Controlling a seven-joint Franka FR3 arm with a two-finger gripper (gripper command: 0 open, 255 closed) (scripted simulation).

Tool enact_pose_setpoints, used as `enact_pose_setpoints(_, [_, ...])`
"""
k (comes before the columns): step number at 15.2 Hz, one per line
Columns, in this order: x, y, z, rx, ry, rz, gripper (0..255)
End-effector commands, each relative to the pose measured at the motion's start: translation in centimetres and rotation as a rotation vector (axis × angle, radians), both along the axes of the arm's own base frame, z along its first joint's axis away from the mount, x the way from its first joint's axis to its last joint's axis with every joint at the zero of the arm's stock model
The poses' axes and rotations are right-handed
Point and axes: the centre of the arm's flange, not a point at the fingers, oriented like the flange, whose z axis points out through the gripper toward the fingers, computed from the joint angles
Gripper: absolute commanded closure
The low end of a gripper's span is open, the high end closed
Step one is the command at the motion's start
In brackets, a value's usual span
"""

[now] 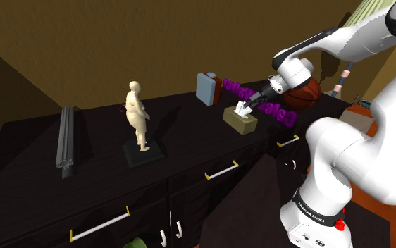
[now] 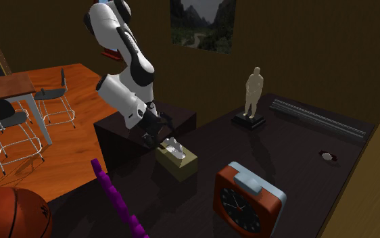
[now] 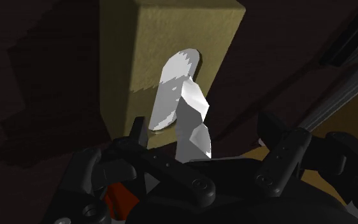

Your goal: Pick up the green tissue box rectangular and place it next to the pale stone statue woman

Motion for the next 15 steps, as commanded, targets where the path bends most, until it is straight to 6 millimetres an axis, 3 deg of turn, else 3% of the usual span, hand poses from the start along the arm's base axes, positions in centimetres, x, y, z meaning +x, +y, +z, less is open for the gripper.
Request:
enact_pose_setpoints(1, [0.5, 0.2, -1.0, 0.000, 0.001, 0.000, 0])
enact_pose_setpoints(5, [1.5, 0.9, -2.4, 0.000, 0.001, 0.000, 0])
enact_pose_setpoints(13, [1.5, 0.9, -2.4, 0.000, 0.001, 0.000, 0])
enact_pose_setpoints(14, [1.5, 0.9, -2.4, 0.000, 0.001, 0.000, 255])
enact_pose_setpoints(15, [1.5, 0.9, -2.4, 0.000, 0.001, 0.000, 255])
